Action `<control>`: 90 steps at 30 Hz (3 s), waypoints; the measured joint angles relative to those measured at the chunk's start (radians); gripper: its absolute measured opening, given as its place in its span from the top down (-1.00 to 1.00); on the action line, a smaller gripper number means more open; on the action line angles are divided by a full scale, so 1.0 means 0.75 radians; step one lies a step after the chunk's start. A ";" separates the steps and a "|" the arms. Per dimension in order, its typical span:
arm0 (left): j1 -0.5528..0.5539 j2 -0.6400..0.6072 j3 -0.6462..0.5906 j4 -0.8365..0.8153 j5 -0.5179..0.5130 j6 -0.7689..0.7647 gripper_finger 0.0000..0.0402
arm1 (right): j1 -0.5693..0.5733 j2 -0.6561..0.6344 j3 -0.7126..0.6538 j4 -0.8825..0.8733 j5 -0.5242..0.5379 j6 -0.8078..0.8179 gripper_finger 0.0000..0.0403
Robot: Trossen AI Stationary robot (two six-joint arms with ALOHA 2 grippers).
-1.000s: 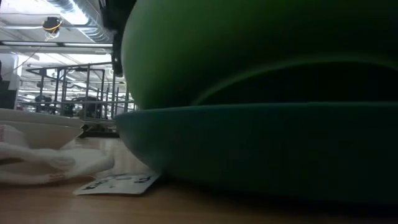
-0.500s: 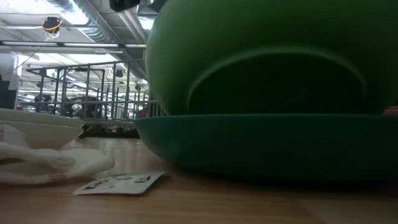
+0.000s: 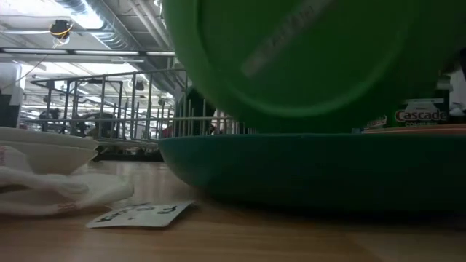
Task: Sort dishes
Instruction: Put the green plate in the dish rack
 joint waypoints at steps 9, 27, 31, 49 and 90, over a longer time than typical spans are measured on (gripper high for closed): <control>-0.005 -0.008 0.000 0.000 -0.041 0.032 0.56 | -0.073 -0.006 0.238 -0.068 -0.019 -0.013 0.95; -0.006 -0.387 0.000 -0.005 -0.428 0.238 0.56 | -0.576 -0.009 0.738 -0.506 0.007 -0.157 0.96; -0.002 -0.430 0.000 -0.006 -0.478 0.291 0.56 | -0.738 -0.009 0.757 -0.513 -0.008 -0.185 0.96; -0.003 -0.427 -0.001 -0.055 -0.642 0.393 0.56 | -1.377 -0.002 0.632 -0.174 -0.198 0.080 0.96; -0.003 -0.428 -0.001 -0.052 -0.722 0.558 0.56 | -1.576 0.458 -0.149 2.003 0.167 1.013 0.97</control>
